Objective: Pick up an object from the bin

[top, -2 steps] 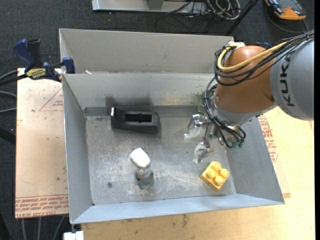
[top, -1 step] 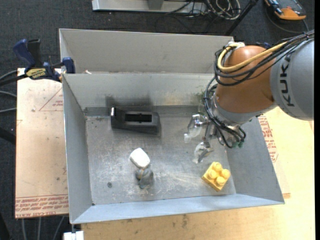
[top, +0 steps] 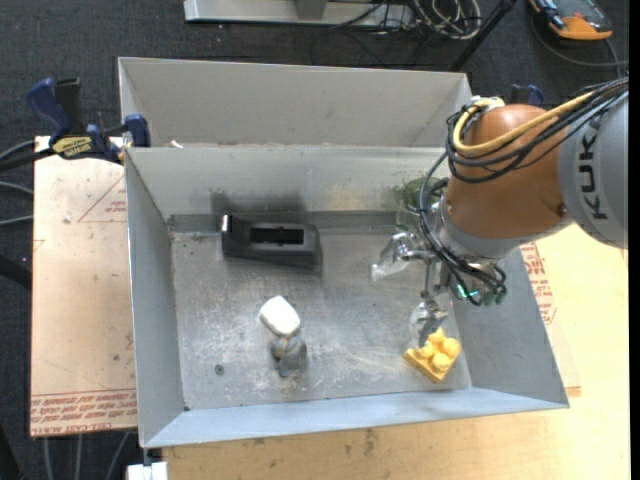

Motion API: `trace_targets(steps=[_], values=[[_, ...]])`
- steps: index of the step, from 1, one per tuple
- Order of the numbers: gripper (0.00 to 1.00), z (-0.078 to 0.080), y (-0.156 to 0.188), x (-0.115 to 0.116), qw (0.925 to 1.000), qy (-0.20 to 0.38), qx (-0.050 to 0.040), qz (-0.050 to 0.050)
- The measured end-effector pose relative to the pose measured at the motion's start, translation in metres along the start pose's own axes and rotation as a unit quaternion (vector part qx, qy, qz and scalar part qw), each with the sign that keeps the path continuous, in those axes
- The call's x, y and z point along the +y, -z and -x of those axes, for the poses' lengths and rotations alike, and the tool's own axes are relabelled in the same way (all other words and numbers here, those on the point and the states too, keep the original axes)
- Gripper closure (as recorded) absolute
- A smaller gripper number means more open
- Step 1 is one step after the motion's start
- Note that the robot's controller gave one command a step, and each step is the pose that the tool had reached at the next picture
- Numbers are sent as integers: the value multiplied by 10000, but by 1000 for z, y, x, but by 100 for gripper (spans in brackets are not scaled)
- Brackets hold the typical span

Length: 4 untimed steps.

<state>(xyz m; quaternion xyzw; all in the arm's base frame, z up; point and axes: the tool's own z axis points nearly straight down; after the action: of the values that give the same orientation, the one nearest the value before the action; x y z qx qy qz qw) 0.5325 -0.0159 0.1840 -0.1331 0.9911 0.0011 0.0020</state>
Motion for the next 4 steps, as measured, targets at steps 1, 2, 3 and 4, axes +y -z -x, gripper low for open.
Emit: trace_targets(steps=[1, 2, 3, 4], values=[[0, -39, -9, -34, 9966, 824, 26, -1], [0, -45, -19, -47, 9953, 969, 21, -1], [100, -40, -105, -68, 9905, 1372, 30, 14], [100, -40, -105, -68, 9905, 1375, 30, 14]])
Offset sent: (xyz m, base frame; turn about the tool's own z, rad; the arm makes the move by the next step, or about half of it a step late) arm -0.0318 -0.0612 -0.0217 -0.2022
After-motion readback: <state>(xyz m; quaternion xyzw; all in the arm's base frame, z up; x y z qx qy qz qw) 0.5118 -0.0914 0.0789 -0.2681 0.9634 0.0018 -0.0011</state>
